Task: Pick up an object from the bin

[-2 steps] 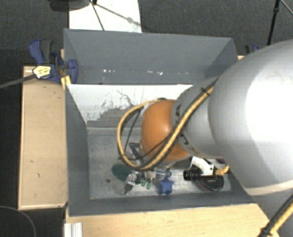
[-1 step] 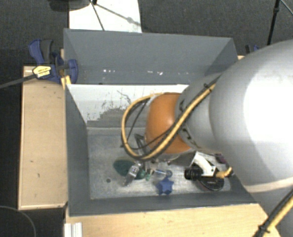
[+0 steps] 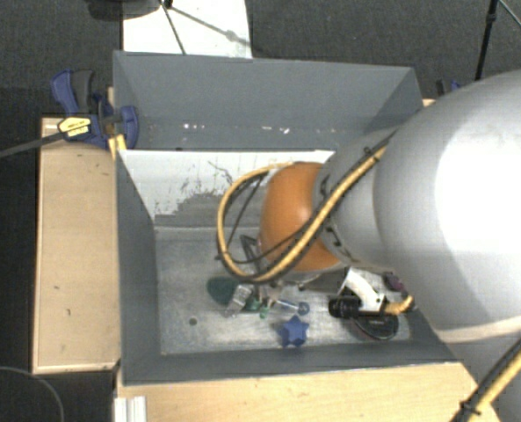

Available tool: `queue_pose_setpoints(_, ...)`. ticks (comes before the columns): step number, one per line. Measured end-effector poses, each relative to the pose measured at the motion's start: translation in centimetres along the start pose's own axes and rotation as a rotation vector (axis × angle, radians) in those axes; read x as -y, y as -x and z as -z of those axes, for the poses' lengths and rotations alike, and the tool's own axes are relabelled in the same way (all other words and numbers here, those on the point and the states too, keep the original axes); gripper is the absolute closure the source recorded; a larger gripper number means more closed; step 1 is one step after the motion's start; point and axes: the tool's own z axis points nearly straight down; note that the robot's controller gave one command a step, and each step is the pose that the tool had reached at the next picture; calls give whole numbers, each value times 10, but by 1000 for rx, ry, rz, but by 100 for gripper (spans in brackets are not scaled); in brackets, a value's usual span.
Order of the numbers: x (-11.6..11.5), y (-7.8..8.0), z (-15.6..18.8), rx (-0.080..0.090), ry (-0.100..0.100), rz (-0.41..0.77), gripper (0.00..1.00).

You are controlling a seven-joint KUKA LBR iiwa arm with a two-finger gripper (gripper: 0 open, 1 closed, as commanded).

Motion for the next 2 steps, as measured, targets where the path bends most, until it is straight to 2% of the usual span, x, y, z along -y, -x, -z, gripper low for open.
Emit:
queue_pose_setpoints(1, -1, 1, 35, -10, -8, 4, 100)
queue_pose_setpoints(2, -3, 3, 92, -9, -7, 10, 100)
